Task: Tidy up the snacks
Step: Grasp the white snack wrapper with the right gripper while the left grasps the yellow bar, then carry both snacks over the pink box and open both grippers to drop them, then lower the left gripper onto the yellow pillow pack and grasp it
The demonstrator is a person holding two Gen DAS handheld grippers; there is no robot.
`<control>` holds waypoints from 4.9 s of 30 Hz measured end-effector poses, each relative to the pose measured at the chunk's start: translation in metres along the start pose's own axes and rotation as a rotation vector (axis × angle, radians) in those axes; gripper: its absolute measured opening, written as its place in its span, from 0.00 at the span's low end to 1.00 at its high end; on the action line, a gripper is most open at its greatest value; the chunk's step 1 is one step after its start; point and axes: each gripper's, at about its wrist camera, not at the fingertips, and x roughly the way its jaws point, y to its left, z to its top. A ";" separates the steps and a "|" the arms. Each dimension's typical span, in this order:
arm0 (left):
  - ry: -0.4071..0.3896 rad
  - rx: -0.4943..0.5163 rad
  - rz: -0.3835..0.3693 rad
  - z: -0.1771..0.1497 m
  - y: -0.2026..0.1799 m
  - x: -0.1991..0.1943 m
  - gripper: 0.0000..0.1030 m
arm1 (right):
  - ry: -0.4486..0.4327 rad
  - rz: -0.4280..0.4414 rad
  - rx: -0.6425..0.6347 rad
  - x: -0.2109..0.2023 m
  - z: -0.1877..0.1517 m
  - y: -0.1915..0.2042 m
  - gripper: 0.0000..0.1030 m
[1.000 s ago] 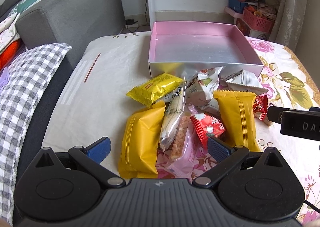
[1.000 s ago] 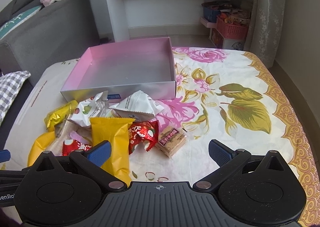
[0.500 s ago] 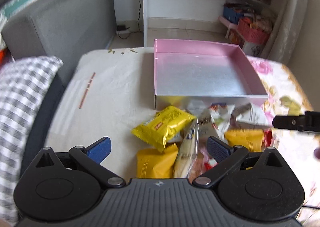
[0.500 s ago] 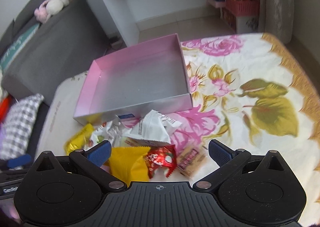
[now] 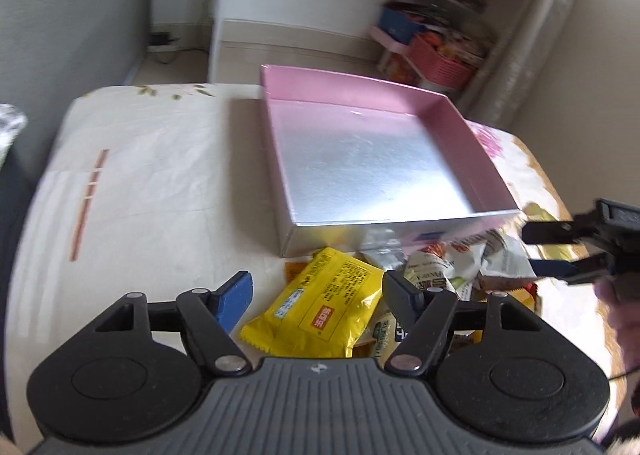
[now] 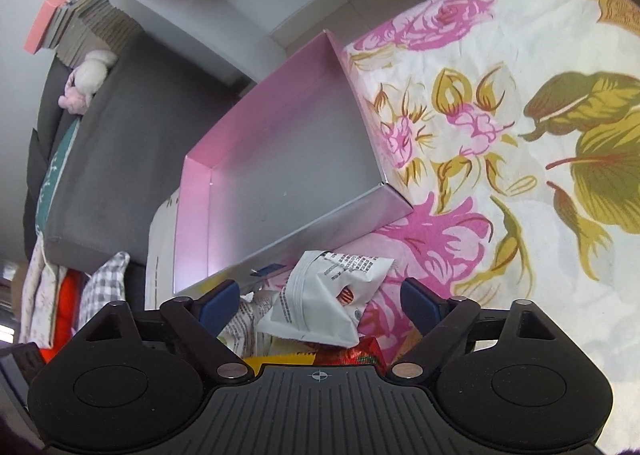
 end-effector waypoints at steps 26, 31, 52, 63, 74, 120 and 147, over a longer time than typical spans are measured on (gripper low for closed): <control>0.134 0.043 0.068 -0.004 0.001 0.014 0.45 | 0.055 0.048 0.038 0.025 -0.006 -0.004 0.50; 0.126 0.017 0.091 -0.004 -0.003 0.014 0.43 | 0.039 0.048 0.039 0.021 -0.006 -0.004 0.44; 0.002 -0.035 0.098 0.005 -0.011 -0.022 0.34 | -0.045 0.198 0.078 -0.028 0.005 0.003 0.43; -0.094 -0.010 0.153 0.025 -0.035 0.004 0.35 | -0.147 0.199 0.043 -0.019 0.025 0.005 0.43; -0.107 0.066 0.269 0.051 -0.049 0.056 0.35 | -0.205 0.116 -0.112 0.008 0.041 0.011 0.43; -0.128 -0.007 0.235 -0.009 -0.052 -0.025 1.00 | -0.270 0.035 -0.397 -0.063 -0.026 0.041 0.92; 0.025 -0.061 0.067 -0.068 -0.006 -0.036 0.80 | -0.240 0.092 -0.829 -0.043 -0.122 0.063 0.94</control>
